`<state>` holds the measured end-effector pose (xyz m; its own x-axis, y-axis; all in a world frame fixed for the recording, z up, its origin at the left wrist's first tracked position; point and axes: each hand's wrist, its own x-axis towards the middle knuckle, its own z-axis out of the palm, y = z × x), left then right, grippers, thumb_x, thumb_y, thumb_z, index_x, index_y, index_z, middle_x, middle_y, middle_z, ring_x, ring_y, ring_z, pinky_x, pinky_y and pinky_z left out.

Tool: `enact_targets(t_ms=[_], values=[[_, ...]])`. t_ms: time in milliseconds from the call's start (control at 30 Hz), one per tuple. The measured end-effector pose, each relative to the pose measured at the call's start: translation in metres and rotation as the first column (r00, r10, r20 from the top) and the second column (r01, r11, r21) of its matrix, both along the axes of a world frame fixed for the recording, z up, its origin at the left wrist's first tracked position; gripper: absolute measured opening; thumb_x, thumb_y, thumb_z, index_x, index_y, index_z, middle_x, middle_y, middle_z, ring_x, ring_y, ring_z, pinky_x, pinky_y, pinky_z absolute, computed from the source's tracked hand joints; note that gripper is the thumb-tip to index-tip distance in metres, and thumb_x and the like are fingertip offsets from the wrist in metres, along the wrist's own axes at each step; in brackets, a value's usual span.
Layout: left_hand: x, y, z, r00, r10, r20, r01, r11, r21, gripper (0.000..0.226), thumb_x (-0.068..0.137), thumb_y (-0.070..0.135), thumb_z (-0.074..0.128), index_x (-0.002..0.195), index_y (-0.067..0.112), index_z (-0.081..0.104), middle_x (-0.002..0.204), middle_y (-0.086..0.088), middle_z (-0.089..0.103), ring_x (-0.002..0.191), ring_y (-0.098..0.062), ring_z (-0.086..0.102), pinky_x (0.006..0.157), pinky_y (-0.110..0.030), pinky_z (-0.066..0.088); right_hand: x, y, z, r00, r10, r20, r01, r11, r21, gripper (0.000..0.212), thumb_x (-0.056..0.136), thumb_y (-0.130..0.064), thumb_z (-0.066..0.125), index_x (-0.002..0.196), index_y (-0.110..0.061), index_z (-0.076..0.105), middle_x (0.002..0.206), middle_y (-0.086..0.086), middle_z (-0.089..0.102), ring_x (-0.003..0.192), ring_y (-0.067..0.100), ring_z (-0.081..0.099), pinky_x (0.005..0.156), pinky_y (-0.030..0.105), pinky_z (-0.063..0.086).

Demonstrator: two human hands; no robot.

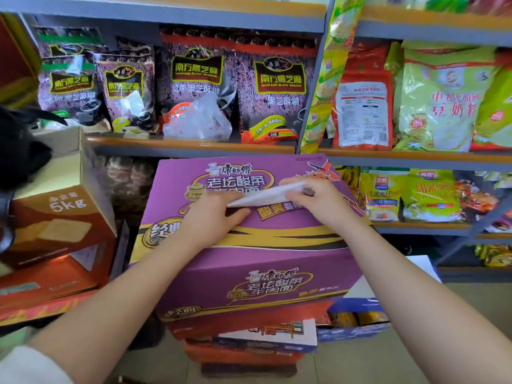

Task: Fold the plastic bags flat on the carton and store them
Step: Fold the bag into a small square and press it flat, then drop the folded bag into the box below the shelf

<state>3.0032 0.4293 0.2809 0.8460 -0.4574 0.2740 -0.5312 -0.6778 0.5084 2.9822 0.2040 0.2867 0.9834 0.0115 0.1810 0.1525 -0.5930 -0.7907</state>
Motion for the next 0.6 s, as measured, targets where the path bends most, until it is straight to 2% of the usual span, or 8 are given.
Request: enact_targets(t_ms=[33,100,200,267,367,433,533,600], values=[[-0.005,-0.009,-0.001,0.998,0.052,-0.034,-0.055,0.996,-0.075,0.028,0.084,0.030,0.060,0.090,0.003,0.066,0.082,-0.009,0.069,0.075,-0.023,0.061,0.064,-0.028,0.038,-0.006,-0.004,0.002,1.000,0.003,0.002,-0.003,0.996,0.086,0.013,0.088,-0.012,0.061,0.082,-0.023,0.066,0.084,-0.010,0.066,0.081,-0.006,0.059,0.078,0.020,0.046],[-0.015,-0.033,-0.002,0.988,0.121,-0.094,-0.135,0.979,-0.153,0.052,0.078,0.049,0.053,0.080,-0.002,0.064,0.073,-0.016,0.068,0.065,-0.026,0.059,0.061,-0.031,0.041,-0.016,-0.016,0.006,1.000,-0.003,0.029,-0.005,0.965,0.260,0.017,0.090,-0.013,0.058,0.084,-0.028,0.062,0.084,-0.006,0.066,0.075,-0.005,0.058,0.074,0.018,0.045],[-0.031,-0.079,0.004,0.994,0.061,-0.085,-0.079,0.971,-0.225,0.074,0.070,0.064,0.036,0.089,-0.001,0.064,0.083,-0.021,0.069,0.078,-0.032,0.064,0.070,-0.044,0.049,-0.030,-0.053,0.013,0.997,-0.013,0.070,-0.017,0.910,0.415,0.008,0.082,-0.030,0.060,0.090,-0.028,0.061,0.090,0.005,0.066,0.083,0.007,0.058,0.073,0.024,0.044],[-0.042,-0.115,0.009,0.999,0.046,-0.019,-0.049,0.967,-0.249,0.061,0.078,0.058,0.048,0.092,0.000,0.062,0.078,-0.019,0.068,0.075,-0.032,0.064,0.066,-0.044,0.048,-0.037,-0.089,0.016,0.997,-0.012,0.070,-0.022,0.890,0.456,0.011,0.080,-0.026,0.062,0.091,-0.026,0.059,0.082,-0.009,0.068,0.076,0.004,0.061,0.066,0.019,0.047],[-0.057,-0.179,0.012,0.998,0.027,0.053,-0.012,0.965,-0.262,0.032,0.087,0.034,0.056,0.107,0.010,0.058,0.075,-0.013,0.069,0.071,-0.029,0.065,0.062,-0.041,0.047,-0.040,-0.158,0.009,0.998,-0.054,0.011,0.043,0.891,0.453,0.018,0.090,-0.006,0.056,0.090,-0.024,0.058,0.072,-0.017,0.071,0.066,-0.004,0.063,0.057,0.013,0.048],[-0.067,-0.227,0.009,0.998,-0.035,0.049,0.047,0.960,-0.276,0.029,0.087,0.033,0.052,0.108,0.012,0.054,0.070,-0.007,0.068,0.065,-0.025,0.064,0.057,-0.040,0.050,-0.040,-0.210,-0.001,0.994,-0.102,-0.038,0.108,0.894,0.435,0.021,0.091,-0.004,0.052,0.089,-0.023,0.059,0.072,-0.016,0.071,0.065,-0.002,0.064,0.057,0.014,0.049],[-0.073,-0.299,-0.009,0.995,-0.066,0.074,0.079,0.979,-0.190,0.026,0.084,0.030,0.049,0.102,0.012,0.052,0.058,0.008,0.057,0.054,-0.015,0.054,0.048,-0.030,0.046,-0.038,-0.291,-0.026,0.975,-0.182,-0.126,0.218,0.885,0.412,0.017,0.092,-0.008,0.052,0.091,-0.023,0.061,0.075,-0.010,0.071,0.068,0.000,0.063,0.062,0.018,0.049],[-0.072,-0.338,-0.028,0.998,-0.049,0.042,0.054,0.989,-0.136,0.023,0.085,0.028,0.052,0.103,0.013,0.054,0.062,0.006,0.060,0.054,-0.017,0.055,0.049,-0.029,0.043,-0.034,-0.341,-0.054,0.949,-0.221,-0.226,0.295,0.875,0.383,0.007,0.090,-0.019,0.057,0.096,-0.018,0.060,0.082,0.008,0.066,0.075,0.010,0.059,0.066,0.025,0.045]])
